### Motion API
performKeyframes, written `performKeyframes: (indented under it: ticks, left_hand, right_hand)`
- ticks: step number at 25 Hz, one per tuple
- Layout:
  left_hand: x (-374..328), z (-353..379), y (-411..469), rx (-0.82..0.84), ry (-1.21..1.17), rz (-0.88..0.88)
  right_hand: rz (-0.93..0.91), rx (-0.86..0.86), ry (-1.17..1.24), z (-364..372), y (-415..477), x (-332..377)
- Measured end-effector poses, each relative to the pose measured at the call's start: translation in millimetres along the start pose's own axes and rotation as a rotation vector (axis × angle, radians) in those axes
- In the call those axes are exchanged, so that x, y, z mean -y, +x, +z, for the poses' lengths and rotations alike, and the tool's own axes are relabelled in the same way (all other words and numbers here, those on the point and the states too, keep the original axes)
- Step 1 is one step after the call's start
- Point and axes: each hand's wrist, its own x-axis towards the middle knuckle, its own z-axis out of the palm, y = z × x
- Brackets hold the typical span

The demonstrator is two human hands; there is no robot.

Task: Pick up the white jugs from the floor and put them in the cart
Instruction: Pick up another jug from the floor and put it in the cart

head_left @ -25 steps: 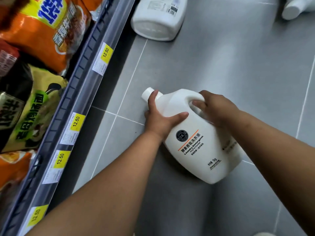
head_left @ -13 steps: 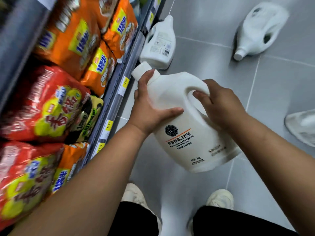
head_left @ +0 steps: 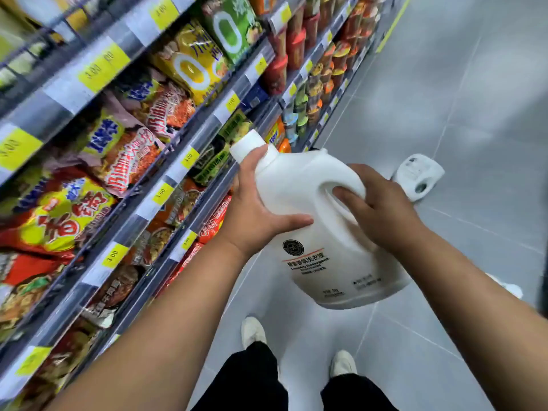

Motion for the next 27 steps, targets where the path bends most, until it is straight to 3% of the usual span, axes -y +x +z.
performKeyframes:
  ticks: [3, 7, 14, 20, 27]
  left_hand:
    - [-51, -21, -39, -0.09, 0.014, -0.016]
    - [-93, -52, -104, -0.296, -0.005, -0.036]
    - [-100, -108, -243, -0.614, 0.016, -0.101]
    - [-107, -154, -389, -0.86, 0.094, -0.149]
    - [-117, -185, -606, -1.134, 0.141, -0.233]
  right_hand:
    - [-0.116, 0.007, 0.013, -32, -13, 47]
    - [-0.271, 0.143, -0.004, -53, -31, 108]
    - [-0.519, 0.372, -0.001, -9, -93, 196]
    - [-0.643, 0.567, 0.064, 39, -191, 281]
    - [-0.818, 0.806, 0.109, 92, -365, 375]
